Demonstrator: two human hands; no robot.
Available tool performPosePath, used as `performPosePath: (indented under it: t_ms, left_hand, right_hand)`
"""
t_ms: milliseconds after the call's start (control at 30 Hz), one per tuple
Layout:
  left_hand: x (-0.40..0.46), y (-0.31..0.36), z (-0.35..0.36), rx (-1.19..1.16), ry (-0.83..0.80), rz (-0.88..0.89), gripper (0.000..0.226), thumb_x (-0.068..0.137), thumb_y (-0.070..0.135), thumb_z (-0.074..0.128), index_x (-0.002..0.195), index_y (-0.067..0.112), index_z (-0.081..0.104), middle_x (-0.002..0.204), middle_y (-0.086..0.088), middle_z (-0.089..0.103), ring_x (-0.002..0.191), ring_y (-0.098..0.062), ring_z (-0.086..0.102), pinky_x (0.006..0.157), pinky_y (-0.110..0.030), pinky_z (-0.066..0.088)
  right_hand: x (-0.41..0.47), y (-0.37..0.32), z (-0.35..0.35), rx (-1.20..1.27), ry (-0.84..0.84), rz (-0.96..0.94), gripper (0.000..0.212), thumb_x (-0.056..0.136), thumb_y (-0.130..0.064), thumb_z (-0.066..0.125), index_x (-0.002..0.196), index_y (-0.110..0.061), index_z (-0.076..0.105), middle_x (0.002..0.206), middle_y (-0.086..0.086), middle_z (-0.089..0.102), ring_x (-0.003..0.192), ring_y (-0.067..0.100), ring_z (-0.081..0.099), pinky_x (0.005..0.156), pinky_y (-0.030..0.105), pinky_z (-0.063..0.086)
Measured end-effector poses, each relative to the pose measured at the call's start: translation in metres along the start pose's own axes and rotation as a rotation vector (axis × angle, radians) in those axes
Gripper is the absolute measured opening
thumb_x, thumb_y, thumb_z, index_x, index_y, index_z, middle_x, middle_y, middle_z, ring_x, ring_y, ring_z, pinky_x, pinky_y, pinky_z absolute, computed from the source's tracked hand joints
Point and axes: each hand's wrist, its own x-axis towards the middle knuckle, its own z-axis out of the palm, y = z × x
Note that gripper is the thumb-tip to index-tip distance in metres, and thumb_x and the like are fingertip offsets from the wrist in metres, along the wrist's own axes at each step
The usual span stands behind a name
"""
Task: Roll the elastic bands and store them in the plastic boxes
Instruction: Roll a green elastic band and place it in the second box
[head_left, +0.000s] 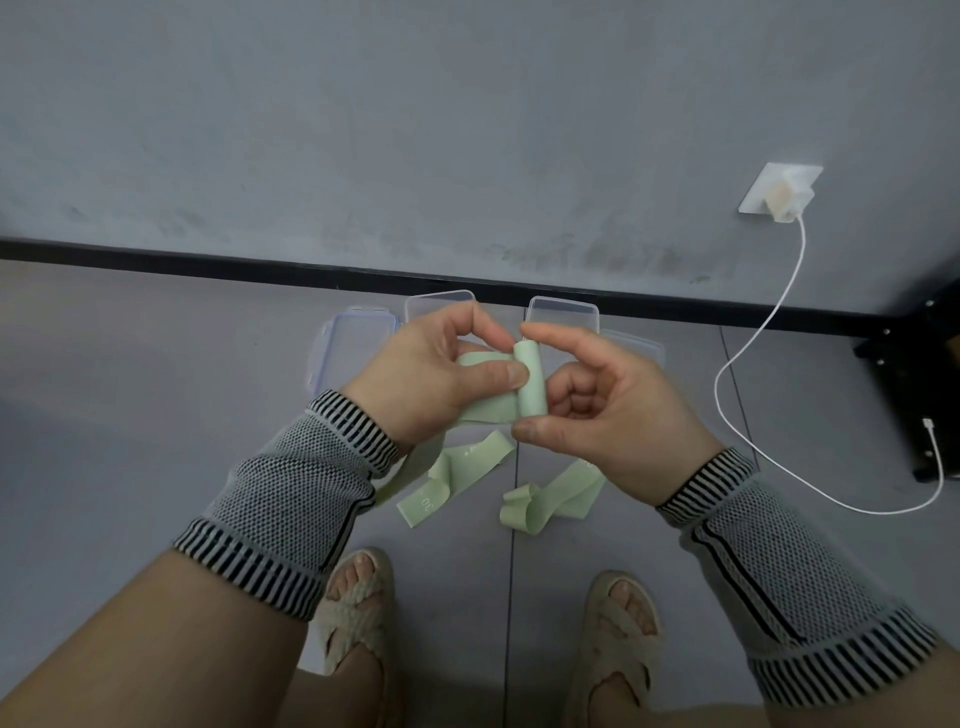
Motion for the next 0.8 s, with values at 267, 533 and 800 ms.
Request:
performPosePath:
  t_ms: [267, 533, 800]
  left_hand:
    - [0.001, -0.002, 0.004, 0.217, 0.072, 0.038, 0.019, 0.077, 0.008, 0.072, 0.078, 0.018, 0.057, 0.054, 0.007, 0.06, 0.048, -0.004, 0.054, 0.049, -0.019, 0.045]
    - [0.003, -0.01, 0.012, 0.55, 0.314, 0.119, 0.02, 0.07, 0.035, 0.078, 0.074, 0.029, 0.059, 0.071, 0.004, 0.067, 0.063, -0.008, 0.061, 0.061, -0.023, 0.05]
    - [-0.001, -0.003, 0.001, 0.132, 0.138, 0.0, 0.015, 0.076, 0.007, 0.074, 0.084, 0.009, 0.061, 0.069, -0.004, 0.07, 0.06, -0.013, 0.063, 0.061, -0.027, 0.054]
  right_hand:
    - [0.0, 0.003, 0.0, -0.168, 0.076, -0.005, 0.055, 0.067, -0.004, 0.082, 0.11, -0.031, 0.06, 0.06, -0.007, 0.059, 0.054, 0.005, 0.056, 0.061, 0.019, 0.05]
    - [0.003, 0.0, 0.013, -0.784, 0.185, -0.151, 0.047, 0.075, -0.021, 0.073, 0.117, -0.033, 0.057, 0.065, -0.014, 0.049, 0.061, 0.002, 0.051, 0.065, 0.026, 0.05]
    - [0.0, 0.008, -0.003, -0.119, 0.019, -0.024, 0.058, 0.077, -0.012, 0.076, 0.116, -0.049, 0.054, 0.073, -0.006, 0.061, 0.07, 0.012, 0.059, 0.073, 0.026, 0.052]
